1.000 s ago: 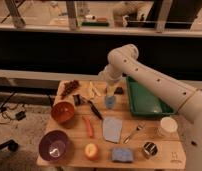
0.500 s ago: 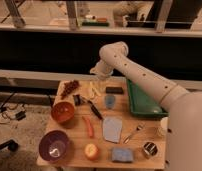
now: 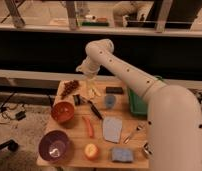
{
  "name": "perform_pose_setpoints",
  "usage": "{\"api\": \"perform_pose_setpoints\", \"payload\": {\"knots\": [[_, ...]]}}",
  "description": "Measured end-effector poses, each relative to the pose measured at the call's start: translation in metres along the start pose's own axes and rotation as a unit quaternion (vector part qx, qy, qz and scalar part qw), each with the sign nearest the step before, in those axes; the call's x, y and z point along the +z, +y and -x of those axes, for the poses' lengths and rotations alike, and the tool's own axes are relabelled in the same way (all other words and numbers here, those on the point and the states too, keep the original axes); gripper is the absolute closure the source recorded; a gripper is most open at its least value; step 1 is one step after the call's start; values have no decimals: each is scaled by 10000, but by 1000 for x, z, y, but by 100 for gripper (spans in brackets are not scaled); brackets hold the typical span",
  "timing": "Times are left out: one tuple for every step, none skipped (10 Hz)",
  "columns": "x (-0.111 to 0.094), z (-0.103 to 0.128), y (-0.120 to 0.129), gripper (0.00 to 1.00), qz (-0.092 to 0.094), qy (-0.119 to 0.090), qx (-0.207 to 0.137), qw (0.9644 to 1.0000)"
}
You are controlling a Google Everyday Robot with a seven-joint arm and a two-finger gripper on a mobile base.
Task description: Place grapes in red bowl
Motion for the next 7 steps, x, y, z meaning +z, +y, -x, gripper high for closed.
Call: {"api": "perform_pose_setpoints", "payload": {"knots": [[1,3,-2,20,1,-32,-18,10000],[0,0,0,20,0,-11,-3,10000],[0,0,-1,20,1,-13,-6,10000],[1,2,-1,20,5,-19,-15,10000],[0,1,-1,20,2,-17,-14,10000],[0,0,-1,20,0,-13,-5,10000],[0,0,0,20,1,-12,-1,10000]]}}
